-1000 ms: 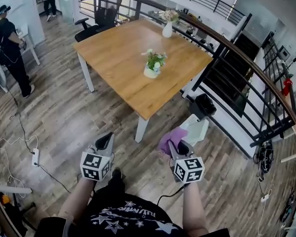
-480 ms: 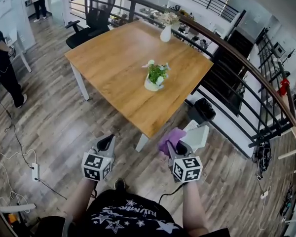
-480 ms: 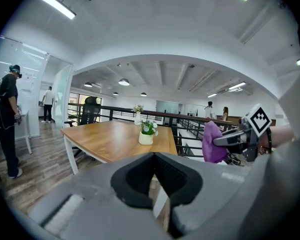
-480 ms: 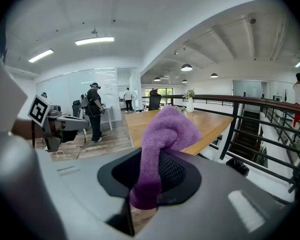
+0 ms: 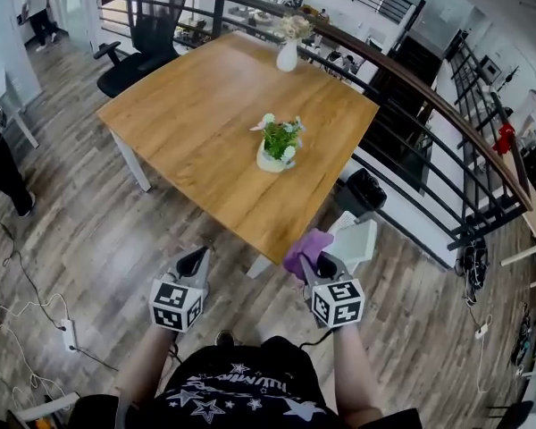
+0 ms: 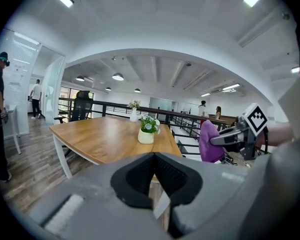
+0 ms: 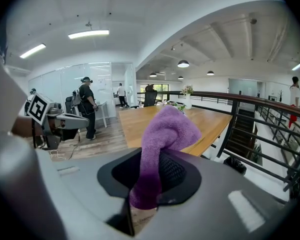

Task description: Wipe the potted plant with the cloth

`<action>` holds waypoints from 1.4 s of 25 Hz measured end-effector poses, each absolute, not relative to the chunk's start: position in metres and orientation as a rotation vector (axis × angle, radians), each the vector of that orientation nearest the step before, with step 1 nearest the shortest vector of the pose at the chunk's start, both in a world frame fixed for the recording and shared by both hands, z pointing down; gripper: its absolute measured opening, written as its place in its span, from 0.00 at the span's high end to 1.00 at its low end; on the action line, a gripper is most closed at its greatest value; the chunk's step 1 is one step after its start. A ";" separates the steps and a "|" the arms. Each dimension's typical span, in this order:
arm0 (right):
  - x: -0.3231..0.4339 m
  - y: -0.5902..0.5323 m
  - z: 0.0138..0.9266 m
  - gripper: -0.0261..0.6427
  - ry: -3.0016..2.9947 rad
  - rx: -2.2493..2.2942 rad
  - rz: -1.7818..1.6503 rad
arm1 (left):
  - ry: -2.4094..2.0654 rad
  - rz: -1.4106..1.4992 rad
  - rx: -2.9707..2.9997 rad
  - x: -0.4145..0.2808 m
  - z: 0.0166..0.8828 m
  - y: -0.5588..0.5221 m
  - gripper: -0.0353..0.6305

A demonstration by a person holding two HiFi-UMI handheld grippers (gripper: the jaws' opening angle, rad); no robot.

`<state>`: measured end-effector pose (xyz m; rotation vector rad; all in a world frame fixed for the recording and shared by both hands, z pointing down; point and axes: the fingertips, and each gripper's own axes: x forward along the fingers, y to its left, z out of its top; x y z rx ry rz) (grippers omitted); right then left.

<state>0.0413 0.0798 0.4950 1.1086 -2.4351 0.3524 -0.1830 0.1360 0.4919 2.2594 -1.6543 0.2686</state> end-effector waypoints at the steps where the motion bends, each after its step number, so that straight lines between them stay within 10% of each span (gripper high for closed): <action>1: 0.043 0.080 0.498 0.83 -2.424 1.109 0.357 | -1.646 0.272 2.262 -0.184 0.493 0.131 0.95; 35: 0.071 -0.208 0.575 0.83 -2.454 0.751 0.421 | -1.659 0.366 2.123 -0.112 0.533 -0.094 0.91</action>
